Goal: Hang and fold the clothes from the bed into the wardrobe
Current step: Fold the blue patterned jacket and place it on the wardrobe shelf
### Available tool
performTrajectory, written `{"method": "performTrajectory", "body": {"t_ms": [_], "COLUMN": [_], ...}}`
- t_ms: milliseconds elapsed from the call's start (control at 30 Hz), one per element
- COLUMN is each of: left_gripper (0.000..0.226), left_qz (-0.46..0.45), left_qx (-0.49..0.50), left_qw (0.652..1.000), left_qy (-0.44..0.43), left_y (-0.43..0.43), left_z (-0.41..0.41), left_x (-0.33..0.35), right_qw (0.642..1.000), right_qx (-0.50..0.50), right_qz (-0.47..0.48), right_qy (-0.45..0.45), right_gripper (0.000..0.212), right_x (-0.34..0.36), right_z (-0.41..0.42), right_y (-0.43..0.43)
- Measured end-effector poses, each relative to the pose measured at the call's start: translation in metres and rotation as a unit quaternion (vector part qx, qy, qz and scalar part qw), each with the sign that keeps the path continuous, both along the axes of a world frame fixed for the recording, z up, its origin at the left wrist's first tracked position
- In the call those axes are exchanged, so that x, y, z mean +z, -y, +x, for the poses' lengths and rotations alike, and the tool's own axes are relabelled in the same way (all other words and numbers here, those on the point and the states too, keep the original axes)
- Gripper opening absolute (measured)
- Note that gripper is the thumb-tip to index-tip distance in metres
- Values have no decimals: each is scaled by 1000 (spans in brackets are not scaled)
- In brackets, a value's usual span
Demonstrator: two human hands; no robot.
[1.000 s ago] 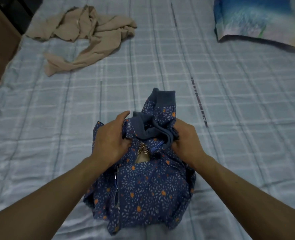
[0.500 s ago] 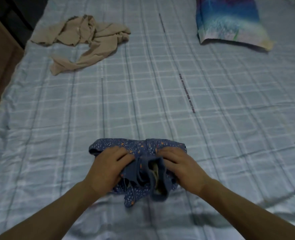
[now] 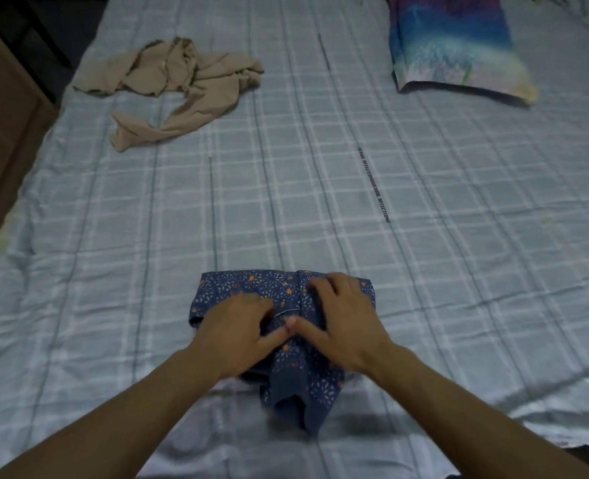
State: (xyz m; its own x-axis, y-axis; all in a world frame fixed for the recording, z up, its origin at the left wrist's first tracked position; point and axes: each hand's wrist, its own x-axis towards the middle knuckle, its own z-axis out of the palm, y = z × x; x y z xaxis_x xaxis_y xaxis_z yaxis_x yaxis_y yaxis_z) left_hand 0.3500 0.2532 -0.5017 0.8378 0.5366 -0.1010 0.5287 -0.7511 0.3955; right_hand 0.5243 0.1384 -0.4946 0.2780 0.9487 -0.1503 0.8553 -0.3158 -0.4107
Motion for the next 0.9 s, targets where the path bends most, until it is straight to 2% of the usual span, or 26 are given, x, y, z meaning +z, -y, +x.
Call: {"method": "performTrajectory", "body": {"t_ms": [33,133,233,467,667,833,900], "left_gripper": [55,107,125,125,126,128,122], "left_qz": [39,77,53,7,-21,-78,-131], "left_qx": [-15,-65,-87,-82,-92,-98,-79], "left_qw": [999,994,990,986,979,966,963], "left_qy": [4,-40,-98,-142,-178,-225,-220], "left_y": [2,-1,-8,-7,-16,-26,-38], "left_z": [2,3,1,3,10,19,26], "left_x": [-4,-22,-47,-82,-84,-56,-39], "right_qw": [999,996,994,990,990,988,987], "right_qx": [12,33,36,58,57,64,56], "right_qz": [-14,-48,-57,-85,-98,-139,-145], "right_qy": [37,72,88,95,80,-4,-49], "right_gripper": [94,101,102,97,96,103,93], "right_x": [-9,-39,-58,-83,-92,-59,-39], "right_z": [-5,-8,-6,-3,-3,7,17], "right_y": [0,7,14,8,1,-8,-19]}}
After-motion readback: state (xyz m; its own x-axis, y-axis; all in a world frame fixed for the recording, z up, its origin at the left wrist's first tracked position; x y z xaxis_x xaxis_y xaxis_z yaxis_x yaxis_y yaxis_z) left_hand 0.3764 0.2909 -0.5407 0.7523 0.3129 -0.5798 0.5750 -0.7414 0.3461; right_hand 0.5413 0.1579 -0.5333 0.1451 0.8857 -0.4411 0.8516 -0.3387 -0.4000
